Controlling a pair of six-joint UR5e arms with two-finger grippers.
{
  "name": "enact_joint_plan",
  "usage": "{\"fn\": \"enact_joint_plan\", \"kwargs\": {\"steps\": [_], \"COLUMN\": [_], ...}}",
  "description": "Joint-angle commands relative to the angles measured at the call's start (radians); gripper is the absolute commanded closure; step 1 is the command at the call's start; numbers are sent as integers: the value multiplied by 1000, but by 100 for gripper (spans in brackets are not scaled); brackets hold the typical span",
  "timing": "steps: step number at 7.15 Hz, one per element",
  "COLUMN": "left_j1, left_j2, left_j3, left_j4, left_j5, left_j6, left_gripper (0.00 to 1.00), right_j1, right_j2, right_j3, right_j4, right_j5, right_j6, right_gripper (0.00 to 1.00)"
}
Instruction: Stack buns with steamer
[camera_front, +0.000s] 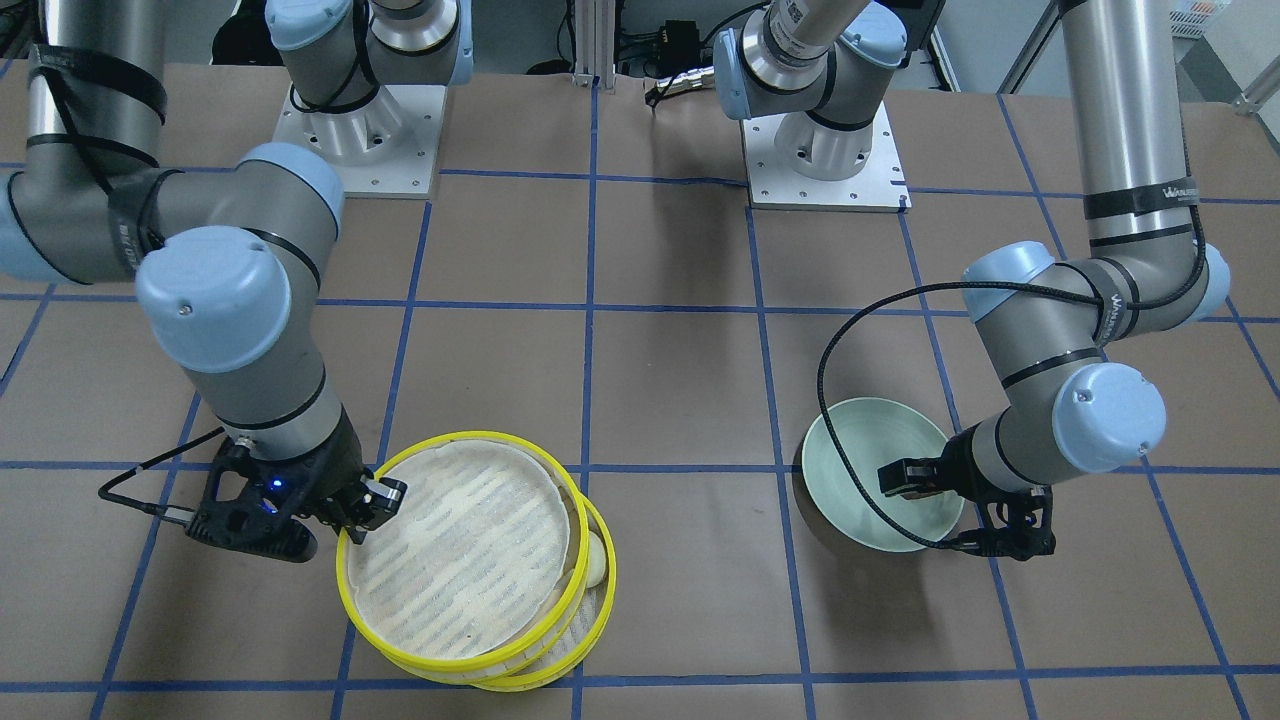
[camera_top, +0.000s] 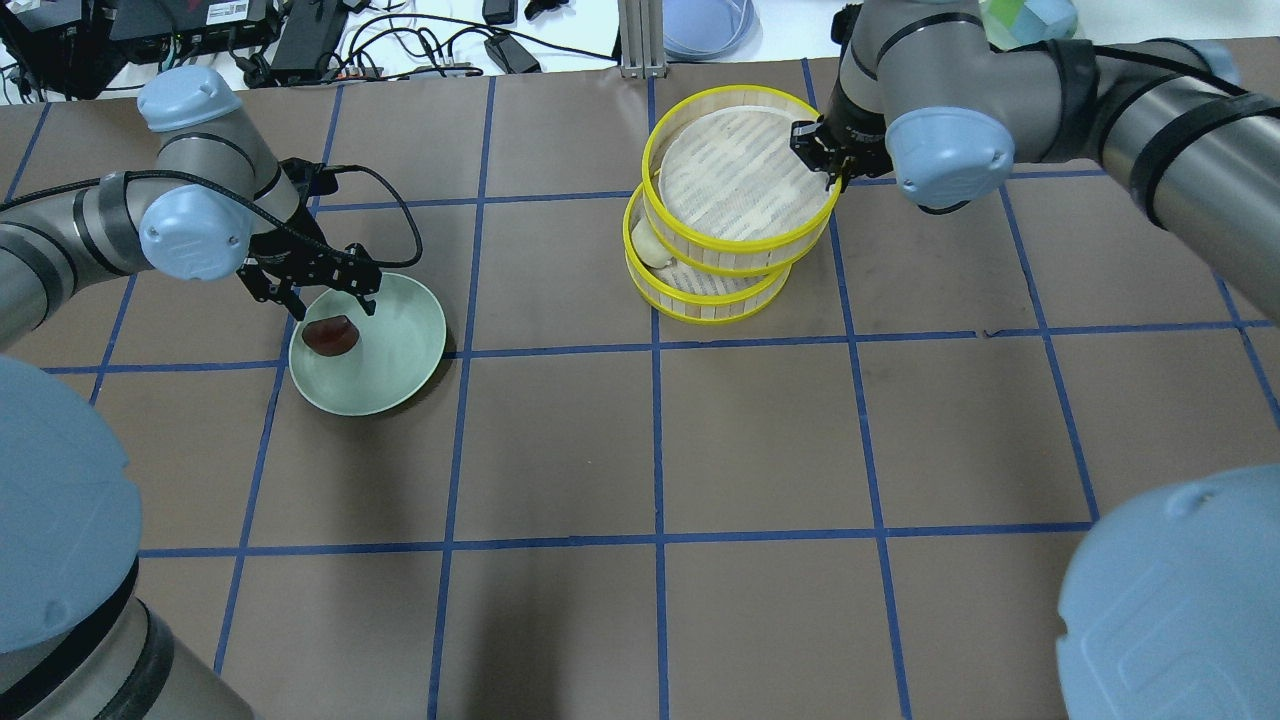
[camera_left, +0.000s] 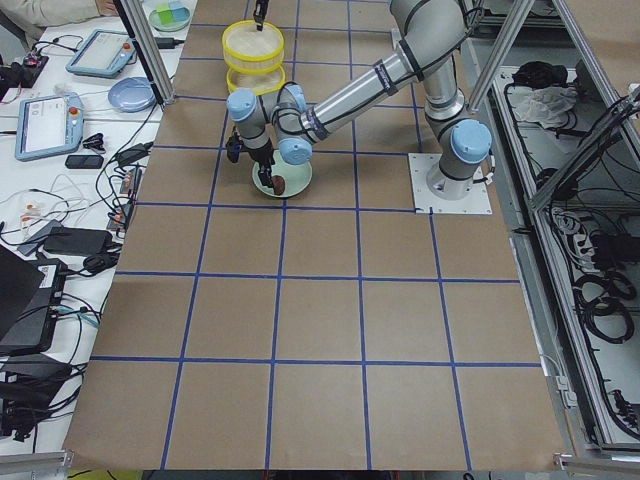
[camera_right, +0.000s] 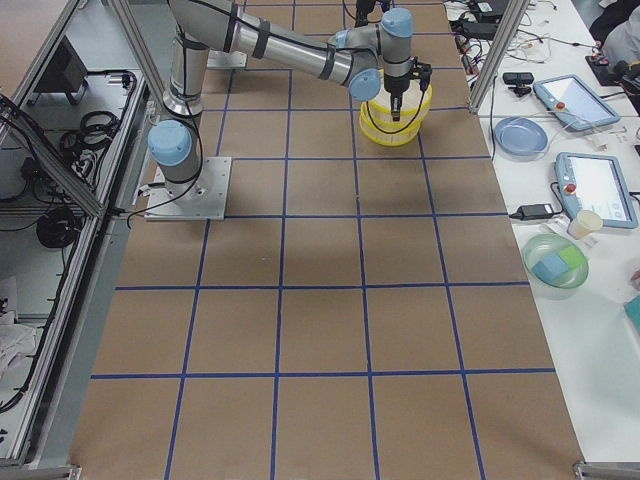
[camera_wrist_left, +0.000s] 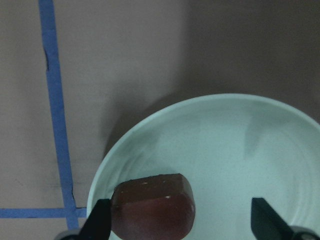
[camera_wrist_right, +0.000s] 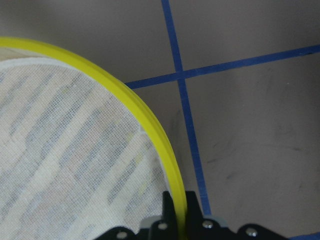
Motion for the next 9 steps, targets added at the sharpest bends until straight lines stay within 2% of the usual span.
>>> {"fn": "enact_joint_plan", "kwargs": {"steps": [1, 3, 7, 8, 9], "left_j1": [0, 2, 2, 2, 2], "left_j2": [-14, -13, -14, -14, -16], "left_j3": [0, 0, -5, -6, -6], "left_j4": [6, 6, -8, -8, -9], "left_j5": [12, 34, 61, 60, 60], "left_j6": [5, 5, -10, -12, -13], "left_gripper": [10, 3, 1, 4, 13], "right_j1": [20, 30, 49, 49, 49], "right_j2": [47, 46, 55, 50, 49], "right_j3": [0, 0, 9, 17, 17], "right_j4": [-31, -24, -19, -25, -28], "right_j5": [-7, -1, -9, -10, -9], "right_j6": [79, 91, 90, 88, 88], "right_gripper": [100, 100, 100, 100, 100]}}
